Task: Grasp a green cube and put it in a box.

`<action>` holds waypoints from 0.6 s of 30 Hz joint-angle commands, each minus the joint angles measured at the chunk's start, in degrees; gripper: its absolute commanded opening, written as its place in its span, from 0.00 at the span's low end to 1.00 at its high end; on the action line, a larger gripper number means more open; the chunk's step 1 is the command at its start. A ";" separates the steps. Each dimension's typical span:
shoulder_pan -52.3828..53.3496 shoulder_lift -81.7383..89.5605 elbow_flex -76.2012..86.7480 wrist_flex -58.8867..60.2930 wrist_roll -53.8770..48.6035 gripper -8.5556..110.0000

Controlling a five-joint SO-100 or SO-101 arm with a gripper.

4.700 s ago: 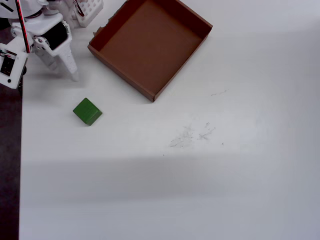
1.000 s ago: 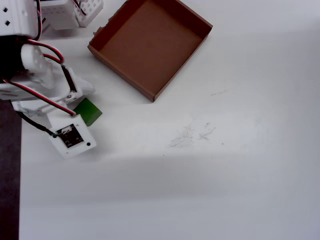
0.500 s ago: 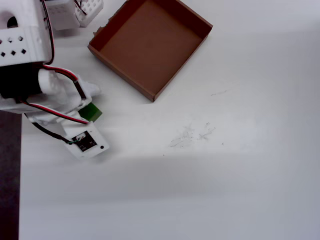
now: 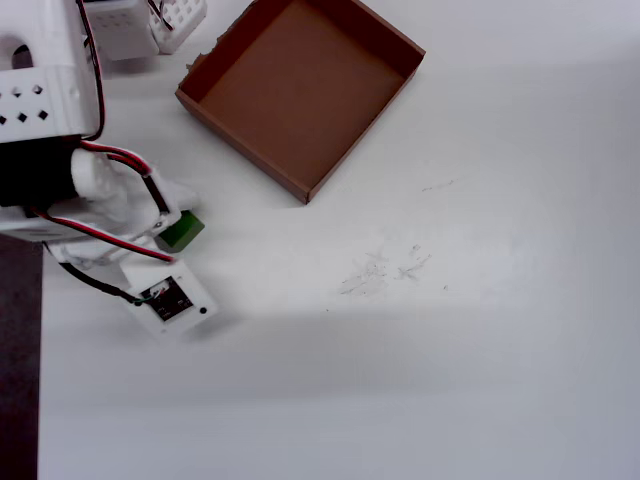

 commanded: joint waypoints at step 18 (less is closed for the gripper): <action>-1.41 -1.41 -2.72 -4.04 -1.76 0.31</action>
